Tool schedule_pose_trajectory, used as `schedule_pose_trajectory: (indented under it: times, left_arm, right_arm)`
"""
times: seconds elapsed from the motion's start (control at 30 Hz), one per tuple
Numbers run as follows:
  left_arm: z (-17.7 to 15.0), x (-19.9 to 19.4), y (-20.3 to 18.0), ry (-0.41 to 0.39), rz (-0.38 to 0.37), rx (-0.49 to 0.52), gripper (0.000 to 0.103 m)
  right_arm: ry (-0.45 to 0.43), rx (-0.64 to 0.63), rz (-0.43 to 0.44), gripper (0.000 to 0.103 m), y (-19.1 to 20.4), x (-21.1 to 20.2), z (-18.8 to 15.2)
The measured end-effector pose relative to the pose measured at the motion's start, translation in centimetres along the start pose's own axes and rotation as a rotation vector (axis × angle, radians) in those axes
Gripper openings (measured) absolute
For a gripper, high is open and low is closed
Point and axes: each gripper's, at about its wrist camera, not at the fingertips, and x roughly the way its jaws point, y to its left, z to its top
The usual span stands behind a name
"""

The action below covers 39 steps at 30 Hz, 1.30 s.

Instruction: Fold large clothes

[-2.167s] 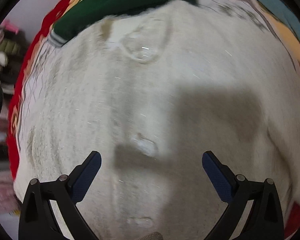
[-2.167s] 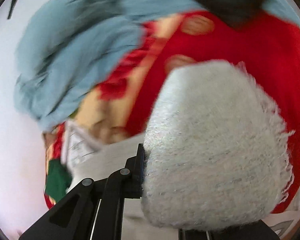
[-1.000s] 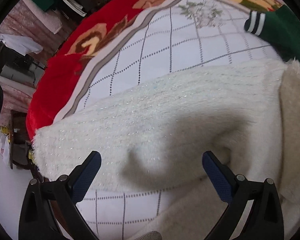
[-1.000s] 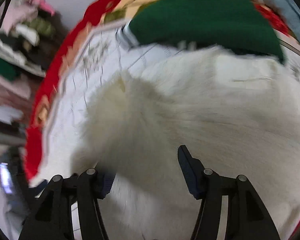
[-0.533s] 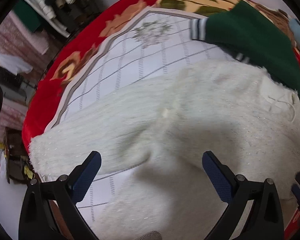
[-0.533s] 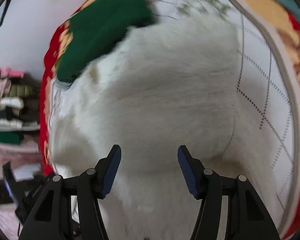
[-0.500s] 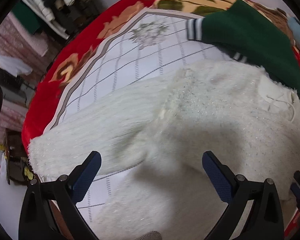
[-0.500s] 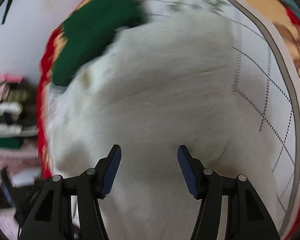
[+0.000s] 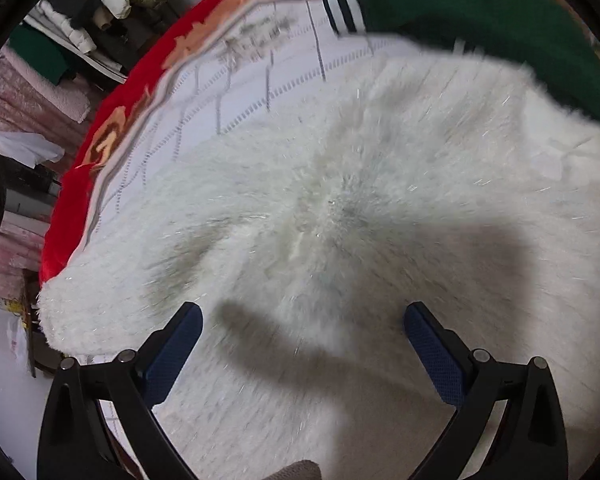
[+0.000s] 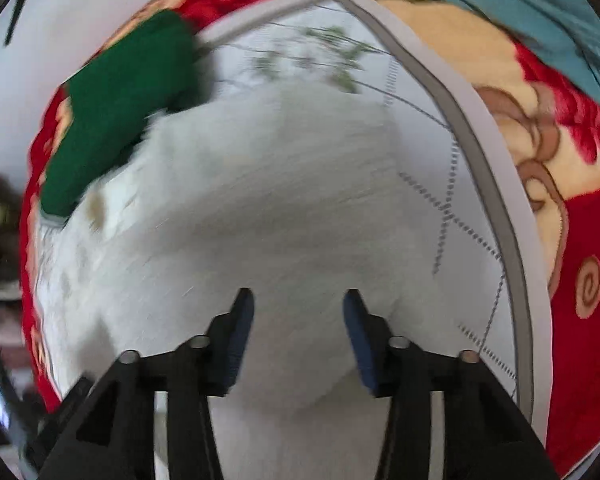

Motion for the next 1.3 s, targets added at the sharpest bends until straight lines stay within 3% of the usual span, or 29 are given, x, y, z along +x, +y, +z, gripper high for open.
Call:
schedule_pose_trajectory:
  times: [0.03, 0.1, 0.3, 0.43, 0.6, 0.7, 0.83, 0.9, 0.97, 1.03, 1.07, 1.1, 1.13, 1.17, 1.3]
  left_arm:
    - [0.2, 1.4, -0.2, 0.026, -0.005, 0.004, 0.103]
    - [0.5, 2.5, 0.1, 0.043, -0.036, -0.013, 0.103]
    - [0.7, -2.0, 6.1, -0.021, -0.1, -0.118, 0.103]
    - [-2.8, -2.6, 16.3, 0.101, -0.155, -0.357, 0.103]
    - [-10.0, 2.0, 28.8, 0.275, -0.19, -0.748, 0.103]
    - [-12.2, 5.2, 33.6, 0.293, -0.202, -0.922, 0.102]
    - [-13.5, 10.1, 38.2, 0.294, -0.269, -1.112, 0.102]
    - [-13.1, 11.5, 39.4, 0.275, -0.285, -1.153, 0.102]
    - [-11.9, 11.8, 40.2, 0.204, -0.245, -1.137, 0.102]
    - [-10.2, 11.6, 40.6, 0.143, -0.197, -1.083, 0.092]
    - [-9.3, 11.5, 40.7, 0.117, -0.181, -1.055, 0.071]
    - [-8.1, 11.2, 40.7, 0.086, -0.168, -1.006, 0.039]
    - [-7.2, 11.1, 40.6, 0.07, -0.176, -0.964, 0.021]
    - [-6.3, 10.9, 40.4, 0.061, -0.168, -0.92, 0.013]
    - [-2.9, 7.5, 38.3, -0.062, -0.075, -0.708, 0.01]
  right_arm:
    - [0.009, -0.042, -0.01, 0.066, 1.0, -0.1, -0.7]
    - [0.037, -0.101, -0.045, 0.066, 2.4, 0.3, -2.0]
    - [0.059, -0.128, -0.093, 0.067, 5.6, -0.1, -2.4]
    - [0.055, -0.185, -0.109, 0.075, 11.3, 0.2, -1.8]
    - [0.079, -0.194, -0.034, 0.075, 17.6, 1.5, -5.1]
    - [0.119, -0.143, 0.041, 0.075, 19.6, 3.3, -7.5]
    - [0.14, -0.129, 0.019, 0.075, 21.3, 5.7, -9.7]
    - [0.126, -0.157, -0.023, 0.075, 22.4, 6.6, -10.5]
    - [0.115, -0.165, -0.058, 0.075, 23.4, 7.6, -10.5]
    - [0.088, -0.189, -0.155, 0.075, 24.2, 7.8, -10.8]
    - [0.066, -0.219, -0.23, 0.075, 24.7, 7.6, -10.8]
    - [0.038, -0.258, -0.316, 0.075, 25.2, 7.4, -10.8]
    - [0.011, -0.285, -0.378, 0.075, 25.7, 7.1, -10.8]
    - [-0.009, -0.303, -0.414, 0.075, 26.0, 6.9, -10.7]
    - [-0.079, -0.361, -0.523, 0.083, 26.9, 6.2, -10.0]
